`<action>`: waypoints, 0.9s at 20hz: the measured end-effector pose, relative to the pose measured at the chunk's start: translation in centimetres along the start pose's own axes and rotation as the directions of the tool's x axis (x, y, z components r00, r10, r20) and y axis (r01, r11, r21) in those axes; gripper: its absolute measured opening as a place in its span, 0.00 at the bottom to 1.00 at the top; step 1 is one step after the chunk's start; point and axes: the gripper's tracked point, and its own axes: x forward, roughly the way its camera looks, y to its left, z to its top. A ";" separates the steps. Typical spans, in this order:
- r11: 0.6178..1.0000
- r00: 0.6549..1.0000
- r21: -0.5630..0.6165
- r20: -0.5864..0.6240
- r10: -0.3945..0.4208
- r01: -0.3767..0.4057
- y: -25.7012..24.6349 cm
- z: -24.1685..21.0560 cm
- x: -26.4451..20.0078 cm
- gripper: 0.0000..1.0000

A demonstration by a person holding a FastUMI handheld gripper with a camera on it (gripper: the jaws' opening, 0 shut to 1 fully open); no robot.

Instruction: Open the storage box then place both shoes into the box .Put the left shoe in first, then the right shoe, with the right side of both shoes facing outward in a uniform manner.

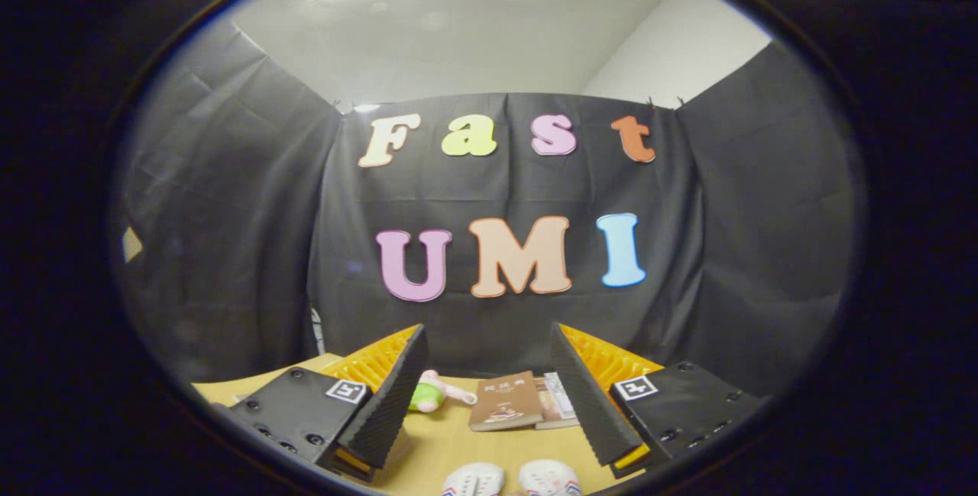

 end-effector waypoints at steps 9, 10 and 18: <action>0.954 0.975 0.275 -0.153 0.162 -0.115 3.7 -8.2 0.2 1.00; 0.942 0.970 0.319 -0.175 0.168 -0.106 3.7 -9.2 0.3 1.00; 0.770 0.901 0.634 -0.295 0.319 -0.065 5.5 -16.8 0.5 1.00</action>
